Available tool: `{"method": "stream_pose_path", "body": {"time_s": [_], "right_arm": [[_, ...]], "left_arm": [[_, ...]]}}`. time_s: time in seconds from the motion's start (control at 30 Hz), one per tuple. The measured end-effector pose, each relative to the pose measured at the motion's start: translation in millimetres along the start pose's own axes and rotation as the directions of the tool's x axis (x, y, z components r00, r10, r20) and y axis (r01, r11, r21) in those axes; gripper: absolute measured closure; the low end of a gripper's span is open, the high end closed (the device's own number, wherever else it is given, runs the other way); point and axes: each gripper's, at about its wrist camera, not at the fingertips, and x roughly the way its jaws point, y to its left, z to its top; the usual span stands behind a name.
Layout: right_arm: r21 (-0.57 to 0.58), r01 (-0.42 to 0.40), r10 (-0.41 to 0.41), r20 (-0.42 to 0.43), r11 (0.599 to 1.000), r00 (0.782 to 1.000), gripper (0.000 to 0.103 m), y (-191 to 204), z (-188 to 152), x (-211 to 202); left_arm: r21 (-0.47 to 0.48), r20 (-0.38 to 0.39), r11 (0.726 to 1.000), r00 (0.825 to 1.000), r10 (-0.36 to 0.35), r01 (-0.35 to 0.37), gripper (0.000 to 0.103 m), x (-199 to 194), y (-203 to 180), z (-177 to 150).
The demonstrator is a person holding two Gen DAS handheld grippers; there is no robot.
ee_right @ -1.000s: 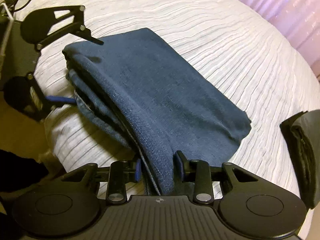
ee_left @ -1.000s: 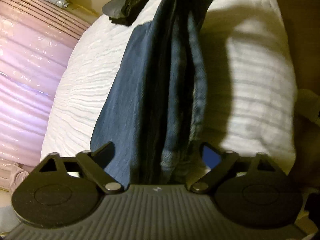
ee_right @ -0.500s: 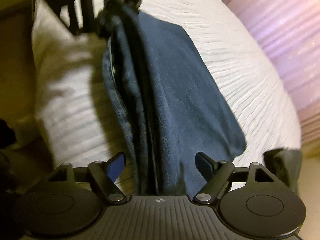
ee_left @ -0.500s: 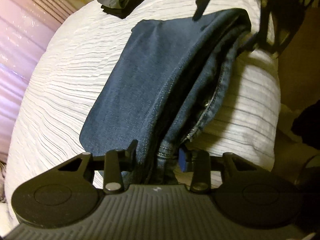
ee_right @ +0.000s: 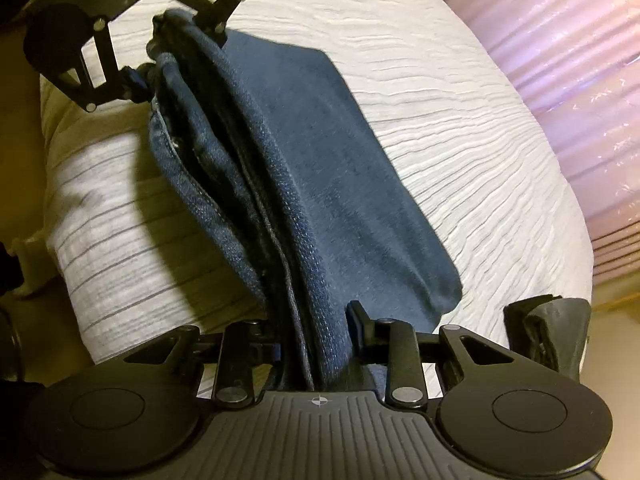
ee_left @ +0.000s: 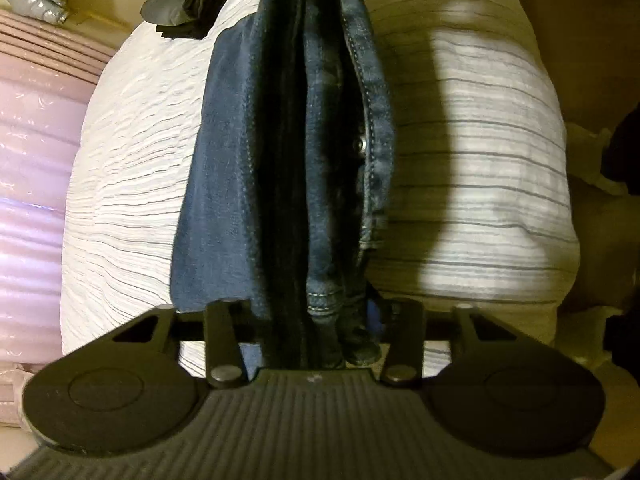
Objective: Fold clothes
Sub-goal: 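Lift the jeans with both tools and carry them onto the black garment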
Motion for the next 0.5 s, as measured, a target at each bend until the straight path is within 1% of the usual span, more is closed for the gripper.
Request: {"method": "stream_pose_path", "body": {"time_s": [0.07, 0.17, 0.27, 0.37, 0.5], "right_arm": [[0.006, 0.003, -0.003, 0.002, 1.0, 1.0, 0.074, -5.4, 3.0, -7.2], [0.023, 0.012, -0.012, 0.008, 1.0, 1.0, 0.075, -14.9, 8.1, -23.9], [0.059, 0.025, -0.025, 0.003, 0.998, 1.0, 0.076, -22.7, 14.0, -49.9], [0.106, 0.038, -0.037, -0.01, 0.994, 0.999, 0.076, -30.9, 12.9, -77.7], [0.176, 0.042, -0.038, -0.029, 0.983, 0.999, 0.076, -53.4, -1.4, -109.2]], "left_arm": [[0.015, 0.016, 1.0, 1.0, 0.014, -0.015, 0.072, -11.9, 10.2, -0.6], [0.041, 0.049, 0.999, 0.998, 0.026, -0.028, 0.073, -32.3, 28.1, -2.1], [0.07, 0.085, 0.997, 0.996, 0.011, -0.017, 0.073, -51.9, 46.9, 2.0], [0.115, 0.131, 0.993, 0.991, -0.011, -0.004, 0.073, -68.0, 65.0, 17.3], [0.18, 0.184, 0.984, 0.982, -0.035, 0.001, 0.073, -76.1, 91.9, 58.6]]}}
